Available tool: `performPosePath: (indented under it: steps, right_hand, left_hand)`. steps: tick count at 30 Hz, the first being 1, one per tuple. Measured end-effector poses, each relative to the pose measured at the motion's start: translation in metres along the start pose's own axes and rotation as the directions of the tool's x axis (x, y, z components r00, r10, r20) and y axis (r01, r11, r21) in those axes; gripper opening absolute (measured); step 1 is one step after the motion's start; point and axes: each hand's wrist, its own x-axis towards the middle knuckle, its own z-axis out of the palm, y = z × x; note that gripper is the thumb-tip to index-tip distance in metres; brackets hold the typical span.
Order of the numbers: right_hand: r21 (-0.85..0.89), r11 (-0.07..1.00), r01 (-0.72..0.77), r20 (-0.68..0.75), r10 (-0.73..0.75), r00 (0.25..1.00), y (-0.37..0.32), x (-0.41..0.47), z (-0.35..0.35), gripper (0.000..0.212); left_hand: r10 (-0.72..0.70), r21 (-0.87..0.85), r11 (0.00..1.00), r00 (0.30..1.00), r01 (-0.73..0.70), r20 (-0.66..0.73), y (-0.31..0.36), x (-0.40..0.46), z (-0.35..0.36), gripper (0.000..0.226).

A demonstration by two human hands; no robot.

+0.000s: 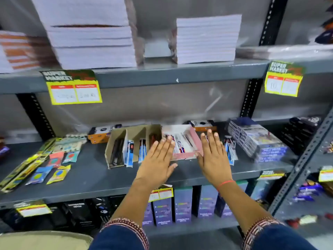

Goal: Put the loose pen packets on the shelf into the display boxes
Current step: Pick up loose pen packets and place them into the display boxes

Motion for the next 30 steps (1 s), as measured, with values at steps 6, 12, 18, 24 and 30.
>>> performPosePath:
  steps: [6, 12, 18, 24, 30]
  right_hand:
    - [0.016, 0.972, -0.233, 0.293, 0.218, 0.931, 0.038, -0.017, 0.035, 0.039]
    - [-0.033, 0.926, -0.375, 0.520, 0.337, 0.785, 0.070, 0.024, 0.063, 0.031]
    - [-0.052, 0.877, -0.478, 0.579, 0.416, 0.701, 0.076, 0.066, 0.100, 0.031]
    - [0.038, 0.741, -0.670, 0.634, 0.500, 0.590, 0.082, 0.090, 0.114, 0.031]
    - [0.114, 0.687, -0.718, 0.603, 0.527, 0.599, 0.098, 0.089, 0.105, 0.033]
  left_hand:
    - [0.160, 0.007, 0.986, 0.953, -0.167, 0.256, 0.028, 0.011, 0.055, 0.062]
    - [0.209, -0.133, 0.977, 0.836, -0.164, 0.507, 0.040, 0.030, 0.101, 0.065]
    - [0.143, -0.252, 0.967, 0.882, -0.028, 0.449, 0.031, 0.035, 0.116, 0.084]
    - [0.122, -0.274, 0.962, 0.902, -0.005, 0.414, 0.030, 0.034, 0.115, 0.086]
    - [0.131, -0.332, 0.943, 0.905, 0.012, 0.404, 0.031, 0.034, 0.115, 0.087]
